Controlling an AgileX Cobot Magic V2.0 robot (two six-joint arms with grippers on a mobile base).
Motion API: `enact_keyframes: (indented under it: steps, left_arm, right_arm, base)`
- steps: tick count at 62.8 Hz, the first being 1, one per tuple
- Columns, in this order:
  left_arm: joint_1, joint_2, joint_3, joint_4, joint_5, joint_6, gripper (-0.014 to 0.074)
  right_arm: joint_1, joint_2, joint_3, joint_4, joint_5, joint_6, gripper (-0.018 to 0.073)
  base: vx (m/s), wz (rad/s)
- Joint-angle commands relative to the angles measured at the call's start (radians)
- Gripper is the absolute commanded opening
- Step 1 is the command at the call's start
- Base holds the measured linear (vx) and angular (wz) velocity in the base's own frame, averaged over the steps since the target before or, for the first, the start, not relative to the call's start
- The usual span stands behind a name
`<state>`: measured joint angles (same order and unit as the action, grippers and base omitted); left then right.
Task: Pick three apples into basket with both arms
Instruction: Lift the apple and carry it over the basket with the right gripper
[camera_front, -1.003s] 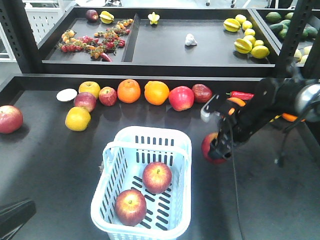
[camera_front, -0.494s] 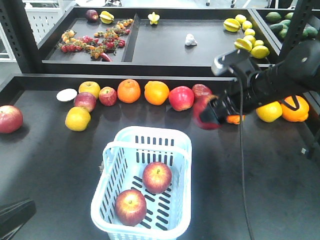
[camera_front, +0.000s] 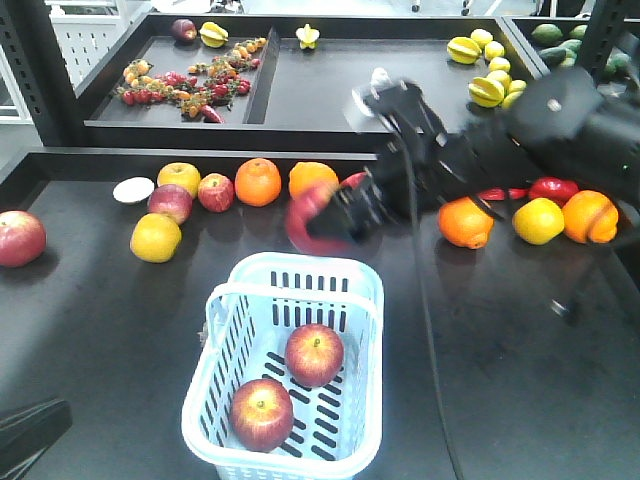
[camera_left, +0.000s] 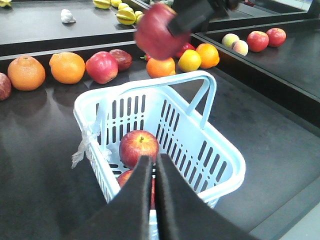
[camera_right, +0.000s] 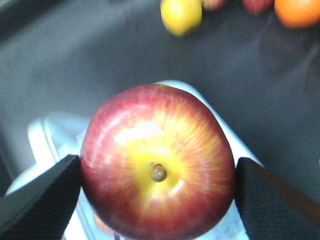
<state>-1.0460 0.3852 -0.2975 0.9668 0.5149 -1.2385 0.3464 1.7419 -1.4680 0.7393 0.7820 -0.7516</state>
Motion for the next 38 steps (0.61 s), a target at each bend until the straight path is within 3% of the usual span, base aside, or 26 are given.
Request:
enact_keyframes:
  steps: [1,9,17,38]
  left_arm:
    - [-0.003,0.009,-0.028,0.026,-0.033,-0.009,-0.0006]
    - [-0.003,0.009,-0.028,0.026,-0.033,-0.009,-0.0006]
    - [-0.003,0.009,-0.028,0.026,-0.033,-0.009,-0.0006]
    - [-0.003,0.009,-0.028,0.026,-0.033,-0.009,-0.0006]
  right_arm:
    - [0.004,-0.002,-0.11,0.043,-0.03,0.082,0.0225]
    - [0.004,0.064,-0.188,0.026,0.057,0.162,0.0226]
    - [0.015,0.113,-0.228,-0.035,0.138,0.177,0.0229]
    - [0.014,0.155,-0.228,-0.128,0.144,0.346,0.0308]
  base:
    - [0.0,0.0]
    - [0.0,0.0]
    - [0.0,0.0]
    - [0.0,0.0]
